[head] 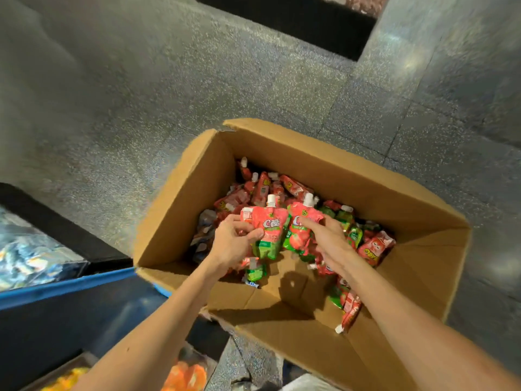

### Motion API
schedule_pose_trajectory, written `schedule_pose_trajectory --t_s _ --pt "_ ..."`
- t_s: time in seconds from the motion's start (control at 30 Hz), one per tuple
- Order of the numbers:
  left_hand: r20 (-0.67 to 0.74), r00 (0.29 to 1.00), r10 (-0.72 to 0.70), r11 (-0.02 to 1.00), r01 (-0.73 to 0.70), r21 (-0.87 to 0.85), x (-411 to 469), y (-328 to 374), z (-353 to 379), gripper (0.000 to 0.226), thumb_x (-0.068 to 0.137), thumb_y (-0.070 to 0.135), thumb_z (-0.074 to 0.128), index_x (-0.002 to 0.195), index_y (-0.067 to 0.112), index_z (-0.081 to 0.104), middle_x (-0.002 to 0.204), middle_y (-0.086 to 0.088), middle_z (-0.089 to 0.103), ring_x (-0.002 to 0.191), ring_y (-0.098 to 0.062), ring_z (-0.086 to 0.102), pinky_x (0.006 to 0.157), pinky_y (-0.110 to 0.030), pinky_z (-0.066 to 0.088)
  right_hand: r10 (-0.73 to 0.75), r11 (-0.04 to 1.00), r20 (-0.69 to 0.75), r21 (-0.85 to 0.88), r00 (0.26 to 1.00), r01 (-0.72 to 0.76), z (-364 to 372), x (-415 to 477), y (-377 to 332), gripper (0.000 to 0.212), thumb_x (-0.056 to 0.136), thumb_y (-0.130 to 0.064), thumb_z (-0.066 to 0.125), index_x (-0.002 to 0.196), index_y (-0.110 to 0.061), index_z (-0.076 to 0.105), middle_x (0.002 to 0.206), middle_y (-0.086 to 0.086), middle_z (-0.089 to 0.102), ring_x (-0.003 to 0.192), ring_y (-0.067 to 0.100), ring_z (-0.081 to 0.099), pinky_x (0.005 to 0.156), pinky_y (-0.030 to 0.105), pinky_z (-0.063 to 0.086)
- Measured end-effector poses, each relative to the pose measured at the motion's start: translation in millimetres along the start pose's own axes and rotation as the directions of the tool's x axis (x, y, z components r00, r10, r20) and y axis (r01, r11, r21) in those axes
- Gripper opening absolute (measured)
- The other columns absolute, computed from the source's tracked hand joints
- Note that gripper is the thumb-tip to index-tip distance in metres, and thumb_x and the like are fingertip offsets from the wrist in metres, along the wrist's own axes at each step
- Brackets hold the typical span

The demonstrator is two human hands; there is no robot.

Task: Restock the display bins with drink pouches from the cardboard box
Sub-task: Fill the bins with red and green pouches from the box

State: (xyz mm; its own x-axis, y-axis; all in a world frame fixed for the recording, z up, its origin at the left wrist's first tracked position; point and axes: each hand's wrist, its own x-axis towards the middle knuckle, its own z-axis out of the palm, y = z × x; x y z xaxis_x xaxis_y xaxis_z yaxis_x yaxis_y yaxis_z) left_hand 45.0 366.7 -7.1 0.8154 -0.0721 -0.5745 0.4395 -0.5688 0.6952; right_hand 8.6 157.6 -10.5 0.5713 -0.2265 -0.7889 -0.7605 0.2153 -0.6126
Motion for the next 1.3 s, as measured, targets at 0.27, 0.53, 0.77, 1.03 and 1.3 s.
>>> schedule_pose_trajectory --t_s 0.27,0.53,0.77,1.03,1.3 --pt "-0.224 0.97 0.089 0.907 -0.172 -0.385 -140.6 0.9 -94.8 0.028 0.079 0.017 0.083 0.055 0.022 0.069 0.086 0.003 0.059 0.076 -0.011 0.057 0.063 -0.022 0.043 -0.198 0.98 0.345 0.057 0.918 0.19 95.3 -138.1 -27.4 0.063 0.071 -0.067 0.073 0.114 -0.021 0.07 0.114 -0.004 0.073 0.11 0.017 0.066 0.102 0.049 0.049" --pt "-0.509 0.845 0.162 0.743 -0.444 -0.5 -353.9 -35.4 -224.6 0.027 0.078 0.021 0.082 0.079 -0.004 0.072 0.084 -0.017 0.064 0.077 -0.018 0.063 0.073 -0.032 0.051 -0.304 0.923 0.783 0.101 0.543 0.371 207.2 -334.6 -28.1 0.075 0.077 -0.048 0.081 0.132 -0.003 0.058 0.132 0.025 0.061 0.121 0.043 0.059 0.106 0.063 0.042" --pt "-0.755 0.64 0.143 0.633 -0.645 -0.428 -522.2 -74.7 -307.3 0.055 0.072 0.028 0.079 0.1 -0.017 0.067 0.1 -0.028 0.071 0.088 -0.028 0.063 0.082 -0.04 0.053 -0.271 0.917 0.95 0.206 0.156 0.342 302.2 -489.4 -10.8 0.059 0.072 -0.031 0.081 0.122 -0.003 0.065 0.116 0.018 0.07 0.1 0.031 0.07 0.084 0.046 0.058" --pt "-0.855 0.506 0.116 0.555 -0.747 -0.367 -621.2 -101.0 -359.7 0.025 0.076 0.023 0.069 0.088 0.003 0.077 0.093 -0.017 0.075 0.075 -0.02 0.071 0.07 -0.03 0.06 -0.08 0.933 0.996 0.086 -0.03 0.35 373.4 -602.6 8.9 0.076 0.075 -0.036 0.081 0.134 0.003 0.056 0.133 0.026 0.059 0.117 0.038 0.062 0.093 0.051 0.055" --pt "-0.931 0.353 0.092 0.593 -0.77 -0.233 -637.3 -67.4 -418.8 0.033 0.087 0.023 0.067 0.092 -0.009 0.071 0.084 -0.015 0.074 0.064 -0.014 0.068 0.054 -0.023 0.054 0.083 0.96 0.948 0.006 -0.308 0.279 422.1 -630.1 -32.3 0.062 0.077 -0.047 0.075 0.125 -0.009 0.069 0.133 0.016 0.063 0.12 0.033 0.062 0.09 0.051 0.055"
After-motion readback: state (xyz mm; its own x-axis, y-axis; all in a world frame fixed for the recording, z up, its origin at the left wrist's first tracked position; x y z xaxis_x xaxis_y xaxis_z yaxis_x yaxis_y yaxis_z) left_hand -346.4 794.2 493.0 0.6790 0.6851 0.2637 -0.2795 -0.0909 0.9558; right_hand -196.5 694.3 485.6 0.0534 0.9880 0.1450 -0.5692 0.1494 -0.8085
